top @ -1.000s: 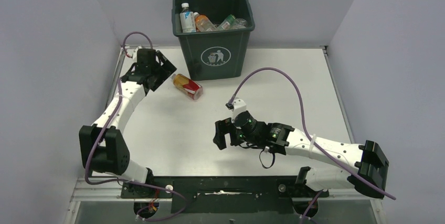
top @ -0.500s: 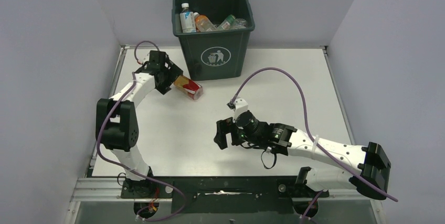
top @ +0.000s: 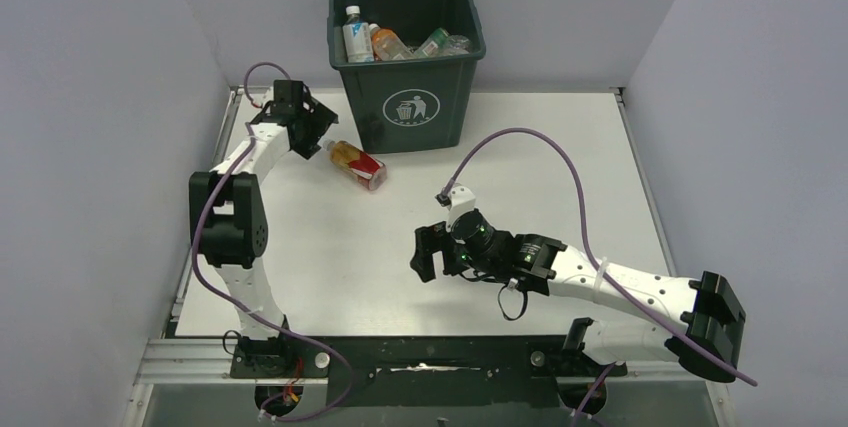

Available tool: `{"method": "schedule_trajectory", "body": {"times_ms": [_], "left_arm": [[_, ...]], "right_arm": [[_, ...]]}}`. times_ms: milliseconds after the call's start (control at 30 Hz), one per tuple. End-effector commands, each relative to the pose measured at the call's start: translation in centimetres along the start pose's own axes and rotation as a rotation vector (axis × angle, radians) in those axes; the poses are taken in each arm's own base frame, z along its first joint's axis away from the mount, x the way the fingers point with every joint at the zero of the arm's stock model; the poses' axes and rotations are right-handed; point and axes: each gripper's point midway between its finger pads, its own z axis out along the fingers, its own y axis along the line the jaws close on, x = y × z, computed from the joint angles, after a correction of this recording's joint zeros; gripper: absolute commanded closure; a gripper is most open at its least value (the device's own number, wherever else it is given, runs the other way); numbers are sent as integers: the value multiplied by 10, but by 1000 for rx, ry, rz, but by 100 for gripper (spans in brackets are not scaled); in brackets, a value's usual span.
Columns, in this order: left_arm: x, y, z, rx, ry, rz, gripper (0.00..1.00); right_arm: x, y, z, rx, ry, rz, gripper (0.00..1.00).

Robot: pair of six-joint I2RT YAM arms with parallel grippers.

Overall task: Put the plastic bottles in the bin
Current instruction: Adjust the plastic bottle at the center of the board.

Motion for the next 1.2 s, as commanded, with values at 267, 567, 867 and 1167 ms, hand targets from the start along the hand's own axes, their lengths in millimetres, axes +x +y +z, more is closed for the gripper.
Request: {"method": "schedule_trajectory", "body": {"times_ms": [267, 567, 867, 1167], "left_arm": [[-43, -43, 11, 175, -113, 6, 49], [-42, -43, 39, 154, -120, 78, 59], [-17, -55, 56, 162, -95, 177, 59], [20, -31, 58, 138, -42, 217, 60]], "right_arm": [[-10, 2, -5, -19, -53, 29, 2], [-9, 0, -6, -16, -52, 35, 2], [-8, 0, -4, -13, -45, 38, 2], [-8, 1, -3, -14, -44, 40, 2]]}}
